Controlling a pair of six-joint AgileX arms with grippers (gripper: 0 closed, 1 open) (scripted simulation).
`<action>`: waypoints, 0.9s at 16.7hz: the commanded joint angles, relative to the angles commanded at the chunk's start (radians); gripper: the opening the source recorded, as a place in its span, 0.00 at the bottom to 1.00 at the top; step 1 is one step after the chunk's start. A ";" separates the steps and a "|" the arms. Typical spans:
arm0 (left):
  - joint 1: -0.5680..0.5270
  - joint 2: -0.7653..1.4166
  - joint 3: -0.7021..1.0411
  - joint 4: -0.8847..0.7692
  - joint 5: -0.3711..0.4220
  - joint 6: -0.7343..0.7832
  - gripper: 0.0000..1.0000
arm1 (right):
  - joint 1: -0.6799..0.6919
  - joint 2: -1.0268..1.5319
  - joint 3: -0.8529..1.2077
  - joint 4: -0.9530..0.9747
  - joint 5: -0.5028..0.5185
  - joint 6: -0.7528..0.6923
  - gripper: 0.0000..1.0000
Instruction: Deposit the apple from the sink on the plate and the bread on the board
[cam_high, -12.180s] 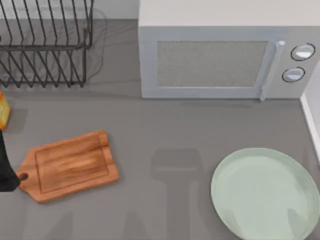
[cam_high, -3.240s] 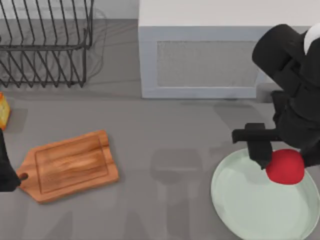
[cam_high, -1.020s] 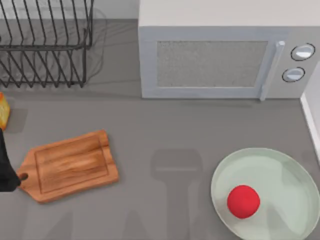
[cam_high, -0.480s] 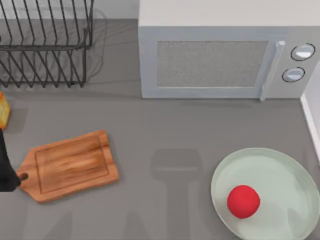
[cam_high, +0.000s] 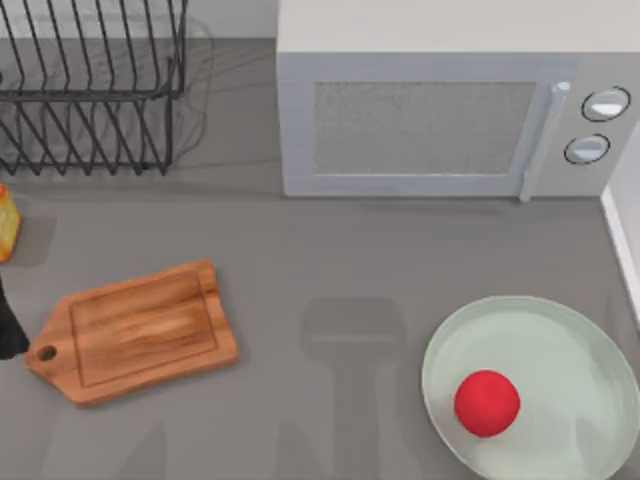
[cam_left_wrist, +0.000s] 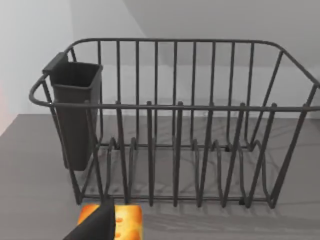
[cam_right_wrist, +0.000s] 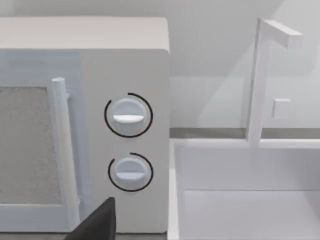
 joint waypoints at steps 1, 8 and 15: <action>0.002 0.063 0.060 -0.028 0.003 -0.002 1.00 | 0.000 0.000 0.000 0.000 0.000 0.000 1.00; 0.027 0.769 0.621 -0.336 0.021 0.003 1.00 | 0.000 0.000 0.000 0.000 0.000 0.000 1.00; 0.077 1.535 1.170 -0.732 0.023 0.054 1.00 | 0.000 0.000 0.000 0.000 0.000 0.000 1.00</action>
